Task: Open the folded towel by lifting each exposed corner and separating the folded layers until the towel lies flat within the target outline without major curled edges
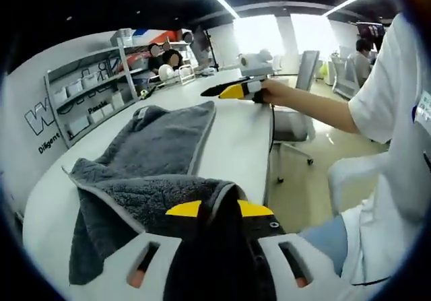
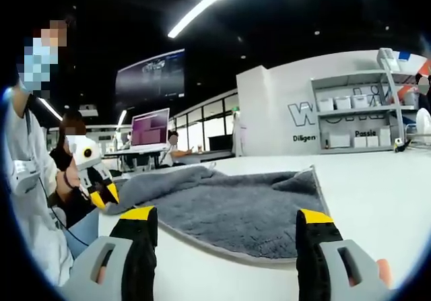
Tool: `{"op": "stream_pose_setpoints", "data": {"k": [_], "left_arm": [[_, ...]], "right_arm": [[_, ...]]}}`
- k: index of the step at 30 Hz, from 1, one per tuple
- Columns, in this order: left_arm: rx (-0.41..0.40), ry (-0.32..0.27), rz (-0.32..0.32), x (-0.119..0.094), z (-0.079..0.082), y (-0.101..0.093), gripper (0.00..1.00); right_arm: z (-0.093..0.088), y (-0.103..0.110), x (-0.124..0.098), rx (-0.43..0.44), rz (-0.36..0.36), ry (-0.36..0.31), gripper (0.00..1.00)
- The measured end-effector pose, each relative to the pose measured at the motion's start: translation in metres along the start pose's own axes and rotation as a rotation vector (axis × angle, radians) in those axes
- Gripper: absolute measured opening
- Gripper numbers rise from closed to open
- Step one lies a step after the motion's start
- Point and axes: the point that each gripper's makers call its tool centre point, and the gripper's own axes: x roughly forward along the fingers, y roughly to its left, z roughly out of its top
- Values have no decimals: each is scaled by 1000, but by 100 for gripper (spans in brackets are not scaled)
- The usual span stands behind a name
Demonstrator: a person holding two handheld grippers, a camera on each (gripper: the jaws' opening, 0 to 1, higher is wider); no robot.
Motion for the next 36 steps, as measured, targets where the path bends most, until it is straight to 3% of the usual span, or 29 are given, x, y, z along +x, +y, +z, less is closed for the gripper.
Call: {"op": "stream_pose_setpoints", "data": {"k": [9,13,18,25,29,36], "left_arm": [[-100,-4,-33,-23,-1,3,32],[-193,-78,-54,-39,7,6,33],[-262,-139,-3,-61,8,24,41],[-363,-203,68,-90,-3,47,56],[-429,-226,102,-102,-14,59,63],[-476,-237,175,-117,-31,76,74]], "right_arm": [[0,-1,0,1,-2,1,86],[0,-2,0,3,-4,1,86],[-1,-1,0,6,-5,4,86],[-1,-3,0,11,-11,6,86],[-1,-4,0,15,-14,9,86],[-2,-4,0,19,-16,13,86]]}}
